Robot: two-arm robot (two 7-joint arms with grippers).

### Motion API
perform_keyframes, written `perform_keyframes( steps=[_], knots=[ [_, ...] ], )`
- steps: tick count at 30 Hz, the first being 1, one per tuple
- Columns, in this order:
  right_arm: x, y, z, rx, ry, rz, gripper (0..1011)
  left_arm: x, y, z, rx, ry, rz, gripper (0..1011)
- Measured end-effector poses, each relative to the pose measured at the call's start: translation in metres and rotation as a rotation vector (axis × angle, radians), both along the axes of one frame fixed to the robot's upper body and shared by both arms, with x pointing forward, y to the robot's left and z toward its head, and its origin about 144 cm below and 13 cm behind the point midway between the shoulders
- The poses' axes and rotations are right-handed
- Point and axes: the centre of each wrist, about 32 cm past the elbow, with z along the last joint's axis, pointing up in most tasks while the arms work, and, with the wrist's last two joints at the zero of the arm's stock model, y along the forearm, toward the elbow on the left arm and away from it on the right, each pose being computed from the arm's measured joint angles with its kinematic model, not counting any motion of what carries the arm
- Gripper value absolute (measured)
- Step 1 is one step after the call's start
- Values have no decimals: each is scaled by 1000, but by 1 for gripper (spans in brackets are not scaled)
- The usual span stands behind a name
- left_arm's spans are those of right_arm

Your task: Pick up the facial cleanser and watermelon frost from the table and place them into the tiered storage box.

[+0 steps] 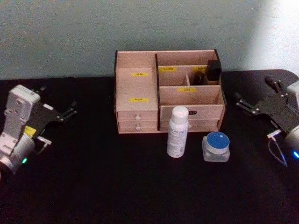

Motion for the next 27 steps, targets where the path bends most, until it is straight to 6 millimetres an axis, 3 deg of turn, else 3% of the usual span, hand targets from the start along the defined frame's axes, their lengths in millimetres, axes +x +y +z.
perform_keyframes(
  steps=[12, 27],
  knots=[
    [-35, -7, 21, 27, 65, 232, 1000, 0, 0, 0, 0, 0, 0, 1001],
    [-30, 2, 22, 126, 215, 468, 1000, 0, 0, 0, 0, 0, 0, 1001]
  ],
)
